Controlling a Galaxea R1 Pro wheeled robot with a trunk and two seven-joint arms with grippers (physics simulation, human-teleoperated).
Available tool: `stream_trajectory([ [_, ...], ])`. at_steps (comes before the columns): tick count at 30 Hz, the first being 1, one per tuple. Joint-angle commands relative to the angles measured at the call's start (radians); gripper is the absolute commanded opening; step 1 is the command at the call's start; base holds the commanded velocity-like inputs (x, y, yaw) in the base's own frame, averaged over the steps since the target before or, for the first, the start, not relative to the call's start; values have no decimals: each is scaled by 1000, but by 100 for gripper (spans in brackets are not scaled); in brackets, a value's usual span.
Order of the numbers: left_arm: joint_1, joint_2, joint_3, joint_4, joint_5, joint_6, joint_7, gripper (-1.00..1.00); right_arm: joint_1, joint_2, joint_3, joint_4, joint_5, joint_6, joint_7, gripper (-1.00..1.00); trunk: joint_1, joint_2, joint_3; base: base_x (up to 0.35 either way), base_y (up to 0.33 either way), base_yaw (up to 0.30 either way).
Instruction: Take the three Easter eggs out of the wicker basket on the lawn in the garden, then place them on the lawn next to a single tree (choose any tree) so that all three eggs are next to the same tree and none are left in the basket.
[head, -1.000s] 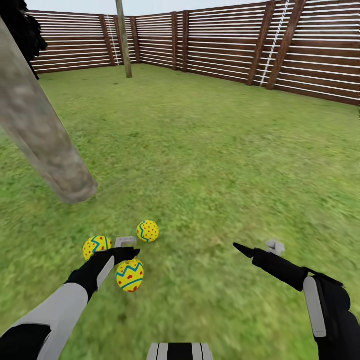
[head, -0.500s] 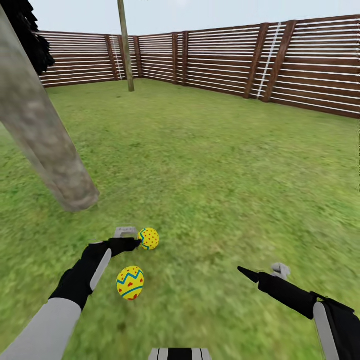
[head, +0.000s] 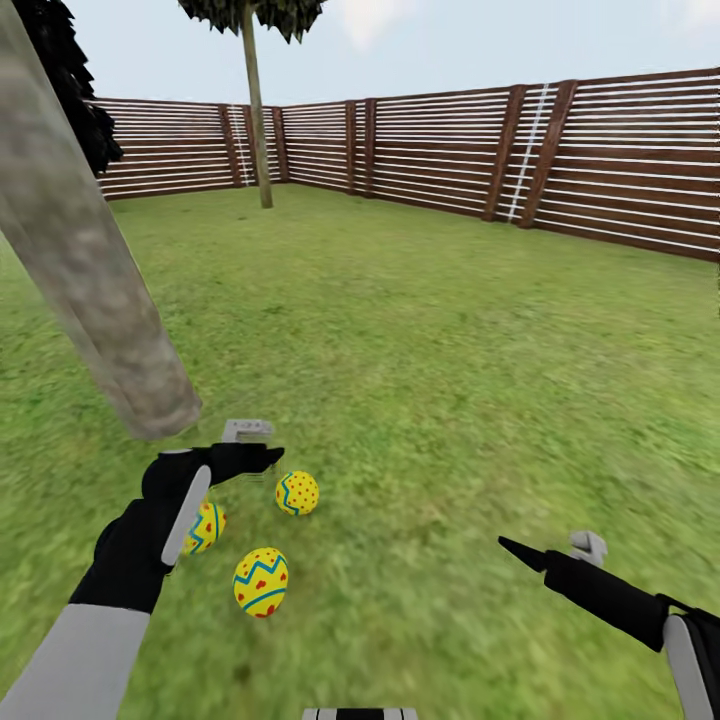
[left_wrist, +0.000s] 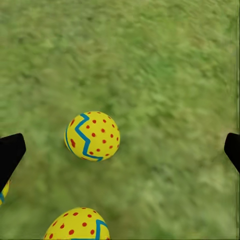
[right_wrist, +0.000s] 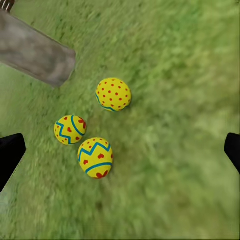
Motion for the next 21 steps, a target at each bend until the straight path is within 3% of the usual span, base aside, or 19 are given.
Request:
stream_trajectory([
  [1,0,1,-1,-18,4,17,1,100,-1,0,-2,0,0,4,6,100,-1,0,3,0,0,0],
  [3,1,1,-1,-76,4,70,1,100,-1,0,-4,-1,0,5,14,100,-1,0,11,0,0,0],
  [8,32,2,0,-128,5,119,1,100,0,-1,-5,-1,7,5,20,100,-4,2,30,0,0,0],
  [16,62,2,1,-142,5,131,1,100,1,1,-31,0,11,7,22,100,-7,4,61,-14,0,0],
  [21,77,2,2,-143,4,132,1,100,17,0,-41,1,13,5,22,100,-10,5,80,-207,0,0],
])
